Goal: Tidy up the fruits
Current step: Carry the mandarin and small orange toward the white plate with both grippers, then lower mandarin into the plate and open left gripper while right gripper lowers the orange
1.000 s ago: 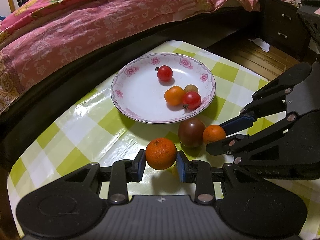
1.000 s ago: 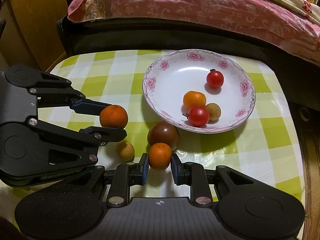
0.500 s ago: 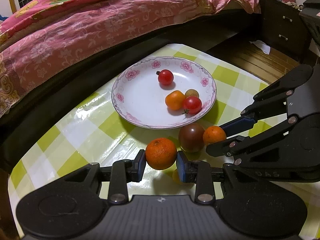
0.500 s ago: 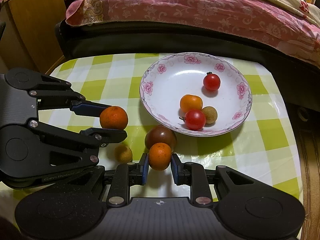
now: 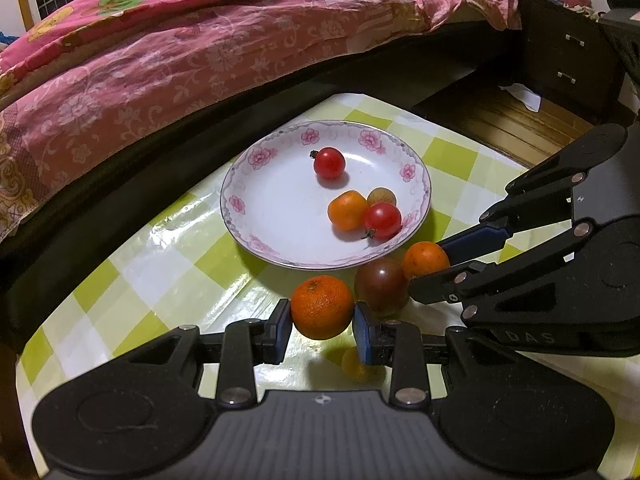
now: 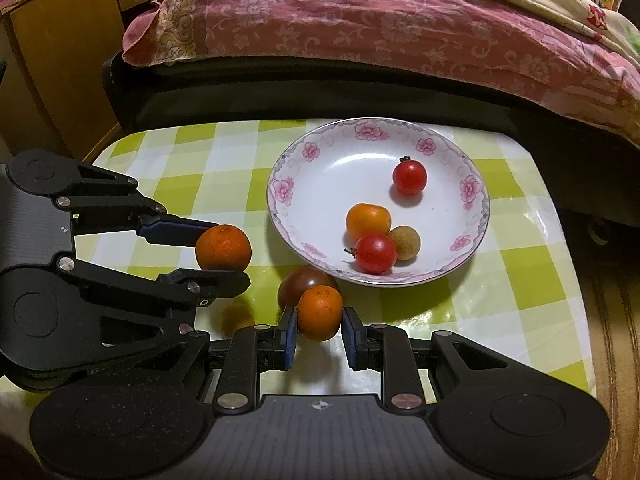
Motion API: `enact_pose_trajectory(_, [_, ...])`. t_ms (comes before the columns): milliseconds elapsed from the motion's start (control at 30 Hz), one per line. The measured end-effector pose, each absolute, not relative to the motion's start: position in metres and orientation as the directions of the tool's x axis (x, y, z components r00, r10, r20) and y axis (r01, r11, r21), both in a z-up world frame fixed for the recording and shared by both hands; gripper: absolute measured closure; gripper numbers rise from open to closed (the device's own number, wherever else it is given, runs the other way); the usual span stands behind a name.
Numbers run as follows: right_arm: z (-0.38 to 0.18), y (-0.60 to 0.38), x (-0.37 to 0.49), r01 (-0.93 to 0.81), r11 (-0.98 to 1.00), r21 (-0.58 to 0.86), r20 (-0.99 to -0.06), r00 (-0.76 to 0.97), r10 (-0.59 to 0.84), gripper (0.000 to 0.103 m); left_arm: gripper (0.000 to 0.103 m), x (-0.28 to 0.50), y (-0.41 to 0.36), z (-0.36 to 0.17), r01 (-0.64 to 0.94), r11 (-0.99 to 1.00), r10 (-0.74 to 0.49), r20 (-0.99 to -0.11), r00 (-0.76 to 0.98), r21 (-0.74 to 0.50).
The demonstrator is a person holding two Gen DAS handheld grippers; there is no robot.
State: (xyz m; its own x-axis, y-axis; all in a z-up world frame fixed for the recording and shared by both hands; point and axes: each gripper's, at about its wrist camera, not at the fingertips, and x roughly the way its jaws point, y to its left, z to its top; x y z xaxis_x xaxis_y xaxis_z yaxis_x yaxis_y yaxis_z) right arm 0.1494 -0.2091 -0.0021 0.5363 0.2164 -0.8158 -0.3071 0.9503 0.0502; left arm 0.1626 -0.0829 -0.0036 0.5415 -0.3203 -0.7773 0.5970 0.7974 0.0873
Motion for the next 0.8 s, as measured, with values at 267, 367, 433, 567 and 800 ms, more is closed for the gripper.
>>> enact_pose_trajectory(267, [0.000, -0.213, 0.153, -0.284, 0.958, 0.048, -0.809, 0.552, 0.204, 0.083, 0.063, 0.168, -0.089, -0.002, 0.591, 0.802, -0.320, -0.773, 0.549, 0.088])
enact_pose_trajectory(367, [0.001, -0.215, 0.154, -0.275, 0.960, 0.050, -0.804, 0.559, 0.202, 0.083, 0.063, 0.170, -0.090, -0.003, 0.589, 0.804, -0.319, -0.771, 0.551, 0.088])
enact_pose_trajectory(433, [0.001, -0.216, 0.156, -0.269, 0.962, 0.051, -0.802, 0.562, 0.200, 0.083, 0.063, 0.173, -0.091, -0.004, 0.586, 0.806, -0.317, -0.770, 0.553, 0.089])
enact_pose_trajectory(567, [0.002, -0.219, 0.162, -0.256, 0.965, 0.056, -0.794, 0.575, 0.199, 0.083, 0.064, 0.178, -0.094, -0.004, 0.577, 0.811, -0.314, -0.766, 0.561, 0.090])
enact_pose_trajectory(800, [0.002, -0.225, 0.173, -0.231, 0.971, 0.062, -0.779, 0.597, 0.192, 0.083, 0.064, 0.187, -0.101, -0.009, 0.570, 0.814, -0.296, -0.765, 0.572, 0.111])
